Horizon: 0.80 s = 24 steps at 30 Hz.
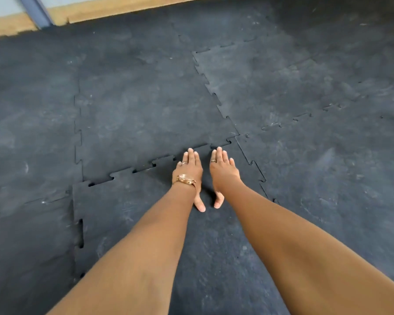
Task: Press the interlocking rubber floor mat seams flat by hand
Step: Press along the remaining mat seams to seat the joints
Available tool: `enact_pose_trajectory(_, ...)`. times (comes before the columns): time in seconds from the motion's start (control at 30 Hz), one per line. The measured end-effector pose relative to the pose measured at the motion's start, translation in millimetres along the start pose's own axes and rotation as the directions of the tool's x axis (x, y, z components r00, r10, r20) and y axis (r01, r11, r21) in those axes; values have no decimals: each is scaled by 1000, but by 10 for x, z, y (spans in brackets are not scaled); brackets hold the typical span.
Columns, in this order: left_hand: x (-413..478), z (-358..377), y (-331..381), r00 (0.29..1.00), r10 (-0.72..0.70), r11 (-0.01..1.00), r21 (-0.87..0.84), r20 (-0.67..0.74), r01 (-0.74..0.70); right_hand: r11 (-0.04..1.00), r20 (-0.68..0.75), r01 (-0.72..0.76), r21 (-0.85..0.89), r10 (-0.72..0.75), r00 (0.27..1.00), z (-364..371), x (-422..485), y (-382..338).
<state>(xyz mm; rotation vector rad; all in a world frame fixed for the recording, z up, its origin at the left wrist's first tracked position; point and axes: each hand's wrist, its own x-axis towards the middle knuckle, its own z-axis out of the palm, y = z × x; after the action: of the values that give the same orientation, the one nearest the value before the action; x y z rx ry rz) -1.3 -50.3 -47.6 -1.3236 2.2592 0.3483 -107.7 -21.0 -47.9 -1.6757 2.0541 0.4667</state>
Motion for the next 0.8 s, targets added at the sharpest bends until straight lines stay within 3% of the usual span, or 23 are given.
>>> enact_pose_trajectory(0.17, 131, -61, 99, 999, -33, 999, 4, 3, 33, 997, 117, 5, -80, 4, 993, -49, 27, 49)
enact_pose_trajectory(0.3, 125, -158, 126, 998, -23, 999, 30, 63, 21, 997, 88, -9, -83, 16, 996, -132, 42, -23)
enact_pose_trajectory(0.43, 93, -146, 125, 999, -25, 1000, -4, 29, 26, 993, 144, 35, -115, -18, 989, -164, -20, 40)
enact_pose_trajectory(0.6, -49, -111, -58, 1000, 14, 1000, 18, 23, -15, 989, 108, 88, -121, -75, 991, -158, -28, 45)
enact_pose_trajectory(0.8, 31, -116, -4, 999, -14, 998, -67, 36, 17, 990, 159, 10, -140, 12, 987, -176, 0, -189)
